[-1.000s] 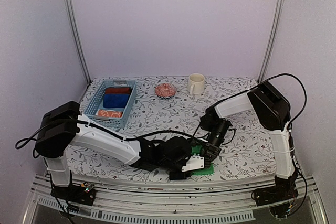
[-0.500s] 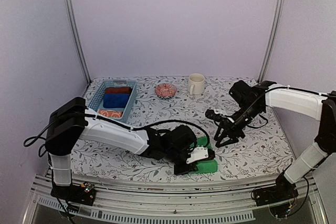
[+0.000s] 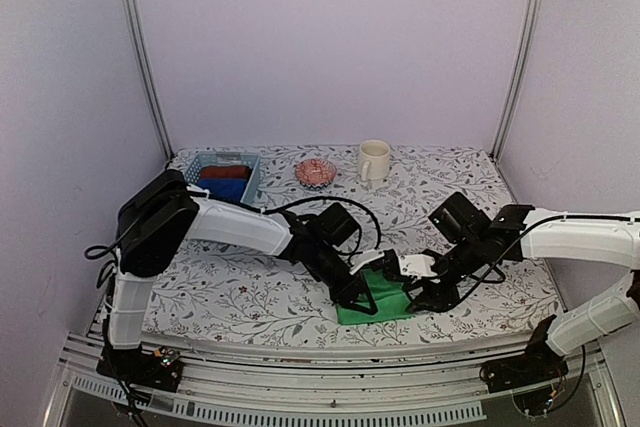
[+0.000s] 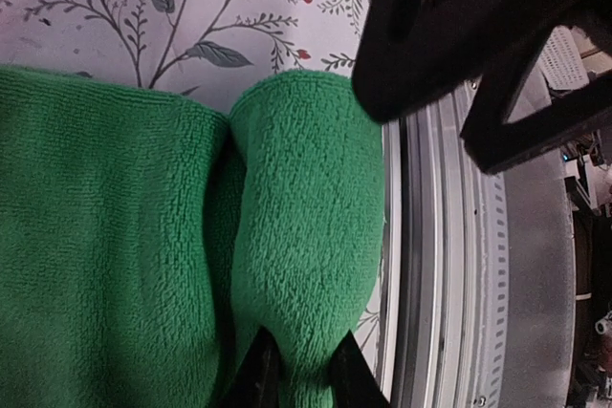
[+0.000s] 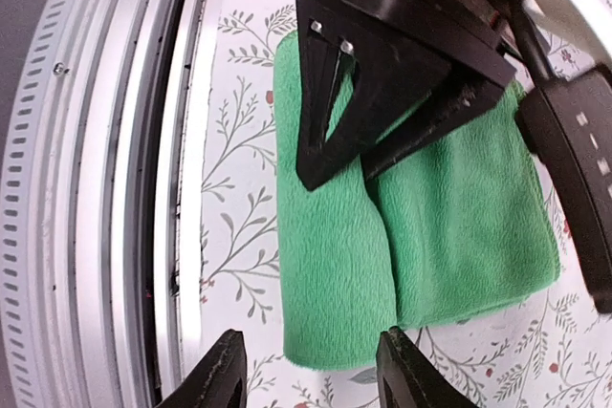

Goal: Roll the towels
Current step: Roll the towel at the center of the board.

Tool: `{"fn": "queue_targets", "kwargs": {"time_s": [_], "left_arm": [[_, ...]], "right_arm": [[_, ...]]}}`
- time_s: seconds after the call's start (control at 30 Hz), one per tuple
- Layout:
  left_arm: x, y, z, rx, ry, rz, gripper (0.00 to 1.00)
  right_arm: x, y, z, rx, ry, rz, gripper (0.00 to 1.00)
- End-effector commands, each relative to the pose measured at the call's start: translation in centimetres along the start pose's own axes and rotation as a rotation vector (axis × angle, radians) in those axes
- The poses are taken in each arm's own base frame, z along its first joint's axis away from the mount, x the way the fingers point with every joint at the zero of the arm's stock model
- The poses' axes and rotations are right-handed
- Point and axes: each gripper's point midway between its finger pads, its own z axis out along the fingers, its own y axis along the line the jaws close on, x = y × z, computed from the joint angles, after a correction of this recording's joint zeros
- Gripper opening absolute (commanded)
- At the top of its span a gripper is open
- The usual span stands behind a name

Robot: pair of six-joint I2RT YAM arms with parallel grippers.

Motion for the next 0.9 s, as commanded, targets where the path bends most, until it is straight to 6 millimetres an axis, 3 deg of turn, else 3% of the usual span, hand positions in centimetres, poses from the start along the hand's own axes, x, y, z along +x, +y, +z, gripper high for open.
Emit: {"fn": "queue_targets", "kwargs": {"time_s": [0.0, 0.13, 0.27, 0.37, 0.47, 0.53, 0.57, 0.6, 0.7, 0.77, 0.87], "left_arm": [[5.0, 1.7, 1.3, 0.017, 0.127, -0.196, 0.11], [5.5, 2.4, 1.3, 0.006, 0.129, -0.217, 0.11], [5.7, 2.9, 1.2, -0.007, 0.125, -0.227, 0.13], [5.7, 3.1, 0.7, -0.014, 0.113, -0.225, 0.17], [4.7, 2.9, -0.4, -0.028, 0.073, -0.199, 0.32], [3.6, 2.8, -1.7, -0.077, 0.026, -0.157, 0.51], [3.2, 2.6, -2.4, -0.094, 0.006, -0.138, 0.84], [2.7, 2.4, -3.1, -0.111, -0.015, -0.122, 0.97], [2.1, 2.4, -5.0, -0.180, -0.065, -0.106, 0.99], [1.0, 2.3, -7.4, -0.265, -0.125, -0.088, 0.98], [1.1, 3.0, -10.1, -0.405, -0.190, -0.094, 0.98]], "right_arm": [[-1.1, -1.8, 2.3, 0.120, 0.033, -0.096, 0.50], [-1.2, -1.1, 4.6, 0.088, 0.073, -0.137, 0.51], [0.1, -0.3, 6.8, 0.049, 0.129, -0.150, 0.49], [1.0, 0.0, 7.4, 0.022, 0.160, -0.144, 0.34], [1.4, 1.0, 7.5, -0.033, 0.164, -0.141, 0.21], [1.7, 2.0, 7.6, -0.086, 0.167, -0.126, 0.13], [1.8, 2.4, 7.6, -0.112, 0.170, -0.118, 0.12], [1.9, 2.8, 7.6, -0.138, 0.173, -0.105, 0.11], [1.6, 3.6, 7.4, -0.218, 0.159, -0.058, 0.10], [1.3, 3.8, 7.1, -0.270, 0.152, -0.015, 0.09], [1.1, 3.6, 6.9, -0.337, 0.144, 0.051, 0.09]]}}
